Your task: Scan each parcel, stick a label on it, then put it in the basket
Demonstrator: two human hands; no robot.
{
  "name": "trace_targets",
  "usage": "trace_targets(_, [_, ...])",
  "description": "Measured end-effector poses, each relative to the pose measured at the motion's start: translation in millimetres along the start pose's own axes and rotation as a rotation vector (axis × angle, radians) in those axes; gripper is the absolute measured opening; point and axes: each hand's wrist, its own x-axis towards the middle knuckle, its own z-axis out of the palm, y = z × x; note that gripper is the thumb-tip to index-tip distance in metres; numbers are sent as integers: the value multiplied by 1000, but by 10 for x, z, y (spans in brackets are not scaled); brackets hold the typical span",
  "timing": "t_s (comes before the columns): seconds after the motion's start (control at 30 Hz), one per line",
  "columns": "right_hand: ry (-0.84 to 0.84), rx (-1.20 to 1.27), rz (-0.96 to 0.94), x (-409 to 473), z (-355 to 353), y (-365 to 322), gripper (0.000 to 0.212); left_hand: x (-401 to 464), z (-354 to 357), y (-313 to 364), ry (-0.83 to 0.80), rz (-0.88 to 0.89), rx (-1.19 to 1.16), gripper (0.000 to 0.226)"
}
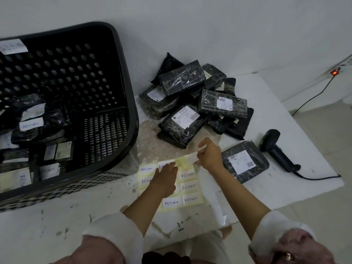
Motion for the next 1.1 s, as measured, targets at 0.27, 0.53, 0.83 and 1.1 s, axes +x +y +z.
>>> trace_targets(0.27, [63,93,-5,-34,-273,-12,22,-4,-77,-55,-32,2,-27,62])
trace_targets(0.53, [166,148,-162,-332,-539,-33,21,14,-359,146,292,-30,-314,27])
trace_targets(0.83, [56,-30,-394,-647,-428,77,39,13,-559,894,305,-128,-1292,23])
trace_targets(1.1, [118,-195,-343,-119,-1038,758,35,204,-571,864,363,-382,-1405,16])
